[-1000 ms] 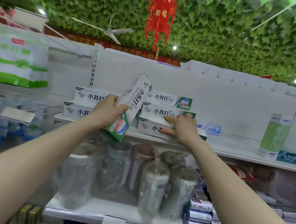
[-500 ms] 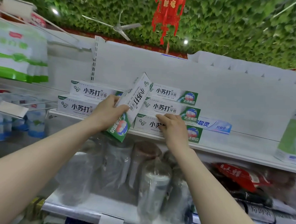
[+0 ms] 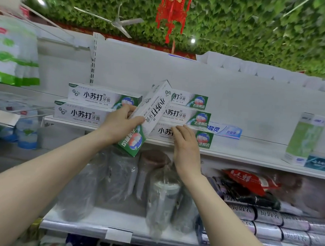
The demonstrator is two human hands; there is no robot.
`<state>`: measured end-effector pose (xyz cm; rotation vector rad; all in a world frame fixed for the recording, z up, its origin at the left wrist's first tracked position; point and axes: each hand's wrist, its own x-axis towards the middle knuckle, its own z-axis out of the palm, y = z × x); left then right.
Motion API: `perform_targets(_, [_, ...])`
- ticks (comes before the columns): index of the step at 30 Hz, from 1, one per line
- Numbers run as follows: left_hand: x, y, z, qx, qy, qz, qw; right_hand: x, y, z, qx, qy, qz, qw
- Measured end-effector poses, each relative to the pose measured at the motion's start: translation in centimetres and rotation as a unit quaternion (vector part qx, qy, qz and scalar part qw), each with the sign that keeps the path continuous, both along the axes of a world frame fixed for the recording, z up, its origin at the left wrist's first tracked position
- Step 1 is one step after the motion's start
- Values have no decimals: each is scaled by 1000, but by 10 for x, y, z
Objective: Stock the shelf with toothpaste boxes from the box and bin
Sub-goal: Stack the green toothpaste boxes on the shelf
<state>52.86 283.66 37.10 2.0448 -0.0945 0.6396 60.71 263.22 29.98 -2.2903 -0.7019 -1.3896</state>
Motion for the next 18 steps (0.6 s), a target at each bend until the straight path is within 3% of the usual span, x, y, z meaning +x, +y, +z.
perform_targets(3, [-4, -2, -1, 28, -8, -5, 1000, -9, -9, 0, 38, 2, 10, 999])
perform_targets(6, [-10, -3, -2, 43, -4, -32, 999, -26, -15, 11, 102, 90, 36, 990])
perform_targets(11, [-26, -7, -2, 82, 14, -100, 991, -51, -20, 37, 235, 238, 120, 935])
perform_targets(18, [-33, -18, -10, 205, -24, -113, 972, -66, -39, 44, 299, 287, 182, 892])
